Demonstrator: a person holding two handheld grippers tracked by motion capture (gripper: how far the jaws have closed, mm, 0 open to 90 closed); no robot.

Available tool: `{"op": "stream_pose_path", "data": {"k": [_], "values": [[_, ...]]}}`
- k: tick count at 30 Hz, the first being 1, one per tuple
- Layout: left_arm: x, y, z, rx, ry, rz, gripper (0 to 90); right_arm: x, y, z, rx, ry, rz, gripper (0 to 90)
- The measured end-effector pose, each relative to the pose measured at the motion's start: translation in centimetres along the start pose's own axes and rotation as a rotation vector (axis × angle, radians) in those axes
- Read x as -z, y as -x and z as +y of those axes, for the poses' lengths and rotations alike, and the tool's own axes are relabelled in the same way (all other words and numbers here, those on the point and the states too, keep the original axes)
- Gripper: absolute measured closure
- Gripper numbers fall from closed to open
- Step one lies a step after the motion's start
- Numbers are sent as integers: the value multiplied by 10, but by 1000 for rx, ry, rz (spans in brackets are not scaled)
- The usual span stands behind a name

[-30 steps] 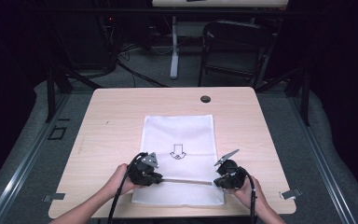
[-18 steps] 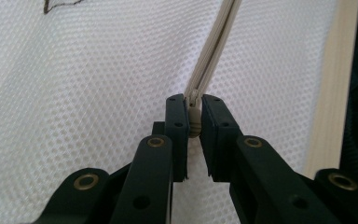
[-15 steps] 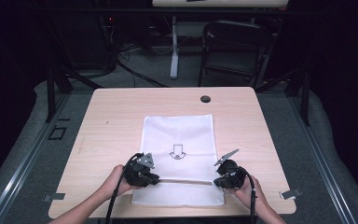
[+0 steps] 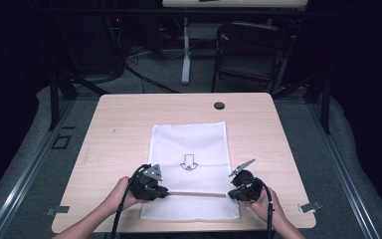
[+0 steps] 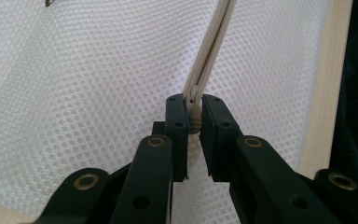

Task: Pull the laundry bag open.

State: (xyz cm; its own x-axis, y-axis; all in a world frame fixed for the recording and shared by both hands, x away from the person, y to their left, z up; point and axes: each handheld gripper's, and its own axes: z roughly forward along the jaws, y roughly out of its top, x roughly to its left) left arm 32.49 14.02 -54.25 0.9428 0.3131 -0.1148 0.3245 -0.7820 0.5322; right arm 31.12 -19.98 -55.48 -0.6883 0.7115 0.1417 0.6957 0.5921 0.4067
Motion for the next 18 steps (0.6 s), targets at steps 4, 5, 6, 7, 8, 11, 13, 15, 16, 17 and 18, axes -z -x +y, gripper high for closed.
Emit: {"op": "stream_pose_path", "data": {"k": [4, 5, 6, 7, 8, 11, 13, 15, 16, 17, 18], "values": [[1, -1, -2, 7, 3, -6, 821, 0, 1, 0, -2, -4, 5, 900], [1, 0, -1, 2, -5, -2, 821, 0, 1, 0, -1, -1, 9, 900], [1, 0, -2, 2, -3, 0, 821, 0, 1, 0, -2, -1, 9, 900], [2, -1, -3, 9, -2, 2, 822, 0, 1, 0, -2, -1, 10, 900], [3, -1, -3, 12, -2, -1, 821, -1, 0, 0, -15, 15, 11, 900], [6, -2, -6, 13, 3, 2, 821, 0, 1, 0, 1, -2, 10, 900], [8, -3, -8, 28, 12, -8, 821, 0, 1, 0, 0, -4, 7, 900], [8, -3, -7, 19, 0, -6, 821, 0, 1, 0, 0, -4, 6, 900], [9, -2, -8, 18, -3, -1, 821, 0, 1, 0, 0, -1, 10, 900], [9, -3, -9, 15, 1, -1, 821, 0, 1, 0, 0, -1, 9, 900], [10, -3, -10, 21, 0, 8, 821, 0, 1, 0, 0, -1, 10, 900]]}}
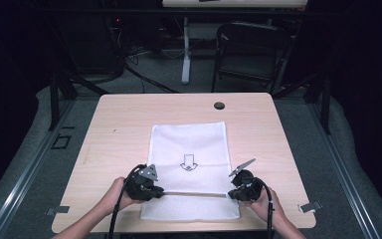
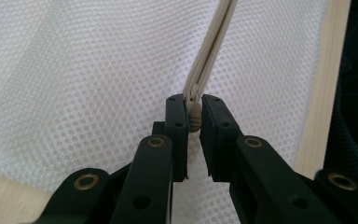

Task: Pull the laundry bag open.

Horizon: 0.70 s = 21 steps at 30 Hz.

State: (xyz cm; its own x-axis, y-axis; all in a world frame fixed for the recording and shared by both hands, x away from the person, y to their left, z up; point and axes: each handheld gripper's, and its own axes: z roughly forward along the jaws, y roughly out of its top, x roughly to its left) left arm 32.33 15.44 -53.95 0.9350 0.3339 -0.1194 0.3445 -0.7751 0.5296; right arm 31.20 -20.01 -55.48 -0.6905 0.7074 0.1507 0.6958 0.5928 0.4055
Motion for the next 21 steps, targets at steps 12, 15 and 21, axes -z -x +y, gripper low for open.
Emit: {"op": "stream_pose_path", "data": {"k": [12, 15, 21], "values": [[11, -5, -15, 45, 9, 14, 821, 1, 0, 1, 5, -21, -6, 900], [13, -5, -19, 54, 0, 16, 821, 0, 0, 1, 1, -16, -9, 900], [16, -6, -24, 64, 4, 12, 821, 0, -1, 2, 3, -23, -11, 900]]}}
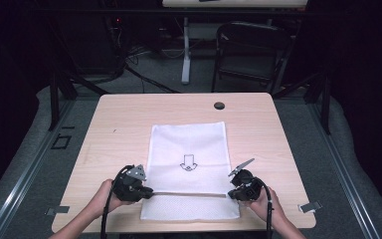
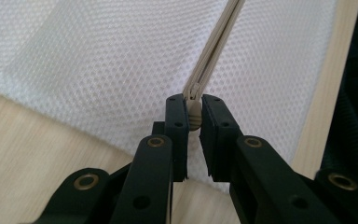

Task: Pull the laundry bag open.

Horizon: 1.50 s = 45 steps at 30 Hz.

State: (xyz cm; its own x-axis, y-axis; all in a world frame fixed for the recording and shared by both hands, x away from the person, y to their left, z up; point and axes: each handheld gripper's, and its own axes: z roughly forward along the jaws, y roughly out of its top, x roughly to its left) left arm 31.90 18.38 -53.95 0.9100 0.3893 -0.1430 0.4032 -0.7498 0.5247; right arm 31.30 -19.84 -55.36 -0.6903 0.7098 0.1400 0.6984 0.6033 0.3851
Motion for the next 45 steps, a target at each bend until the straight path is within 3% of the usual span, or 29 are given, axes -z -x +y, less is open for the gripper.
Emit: {"op": "stream_pose_path", "data": {"k": [2, 5, 15, 21, 24, 31, 40, 43, 45], "values": [[0, 1, -1, -2, -7, 14, 821, -1, -2, -1, -17, 19, 1, 900], [3, -2, -3, 6, -9, 17, 821, 0, -1, -1, -2, 6, -10, 900], [6, -5, -10, 34, -3, 7, 821, 0, 1, -1, -14, 7, 12, 900], [14, -13, -25, 75, -20, 46, 821, 0, 1, -1, -10, 8, 4, 900], [16, -13, -30, 76, -28, 53, 821, 0, 1, 0, 0, -2, -1, 900], [14, -15, -33, 96, -25, 46, 821, 0, 1, -1, -9, 8, 5, 900], [12, -16, -33, 111, -19, 36, 814, 0, -3, 1, 29, -8, -30, 900], [14, -18, -34, 130, -6, 33, 768, 1, -4, 0, 47, -3, -31, 900], [17, -20, -34, 158, 14, 25, 645, 1, -3, 0, 55, -2, -19, 883]]}}
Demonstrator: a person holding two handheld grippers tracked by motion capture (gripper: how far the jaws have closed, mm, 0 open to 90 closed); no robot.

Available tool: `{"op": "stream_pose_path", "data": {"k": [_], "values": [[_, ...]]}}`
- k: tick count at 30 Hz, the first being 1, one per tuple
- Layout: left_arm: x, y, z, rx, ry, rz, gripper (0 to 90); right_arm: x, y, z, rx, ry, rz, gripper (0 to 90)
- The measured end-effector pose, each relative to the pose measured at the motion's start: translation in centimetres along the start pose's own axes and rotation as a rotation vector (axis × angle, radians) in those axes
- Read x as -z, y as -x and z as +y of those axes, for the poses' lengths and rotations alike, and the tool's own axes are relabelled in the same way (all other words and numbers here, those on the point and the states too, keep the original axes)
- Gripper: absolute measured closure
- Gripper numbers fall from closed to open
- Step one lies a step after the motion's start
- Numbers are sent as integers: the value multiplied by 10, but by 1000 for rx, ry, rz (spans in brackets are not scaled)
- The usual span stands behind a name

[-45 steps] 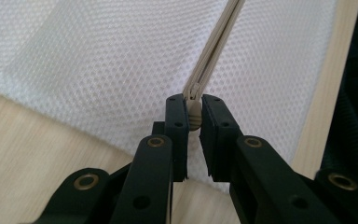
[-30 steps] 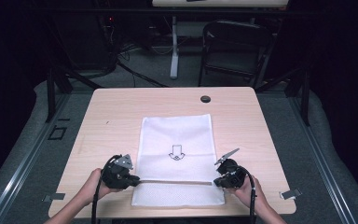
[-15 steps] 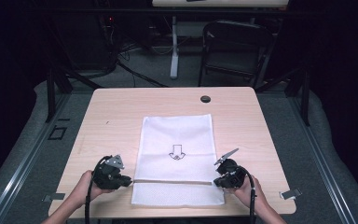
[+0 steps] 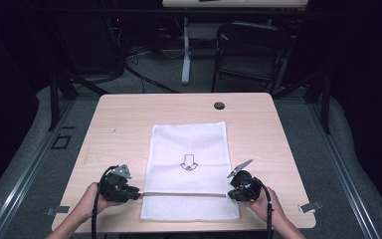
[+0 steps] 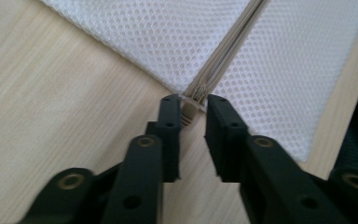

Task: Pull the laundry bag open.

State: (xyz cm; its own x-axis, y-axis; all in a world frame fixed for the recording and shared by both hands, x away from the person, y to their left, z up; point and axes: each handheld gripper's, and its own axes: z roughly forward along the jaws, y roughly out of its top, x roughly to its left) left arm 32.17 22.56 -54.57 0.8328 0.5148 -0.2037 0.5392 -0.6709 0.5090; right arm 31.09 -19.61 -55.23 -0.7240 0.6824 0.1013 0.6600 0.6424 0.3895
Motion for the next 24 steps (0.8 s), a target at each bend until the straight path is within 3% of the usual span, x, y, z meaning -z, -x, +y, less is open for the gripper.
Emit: {"op": "stream_pose_path", "data": {"k": [2, 3, 6, 8, 12, 16, 18, 19, 21, 24], "values": [[4, 0, 0, 17, 34, -9, 553, 1, 1, 0, -5, 15, 45, 727], [6, 0, 1, 27, 37, -4, 501, 3, 1, 2, 5, 5, 52, 705], [13, 1, 3, 51, 63, 23, 386, 12, -2, 4, 33, 41, 39, 644], [18, 1, 3, 69, 71, 49, 297, 18, -3, 4, 23, 75, 27, 593], [24, 2, 2, 87, 59, 100, 176, 29, -1, 3, 29, 80, -7, 431], [29, 5, 0, 116, 16, 148, 89, 40, 6, -1, -8, 81, -37, 229], [32, 8, -3, 139, 5, 182, 42, 46, 10, -6, -25, 74, -75, 114], [33, 10, -5, 136, 5, 208, 40, 48, 12, -10, -55, 61, -84, 105], [36, 10, -7, 153, 6, 207, 17, 53, 19, -21, -77, 59, -117, 87], [40, 9, -10, 169, 20, 230, 7, 58, 28, -36, -121, 65, -122, 75]]}}
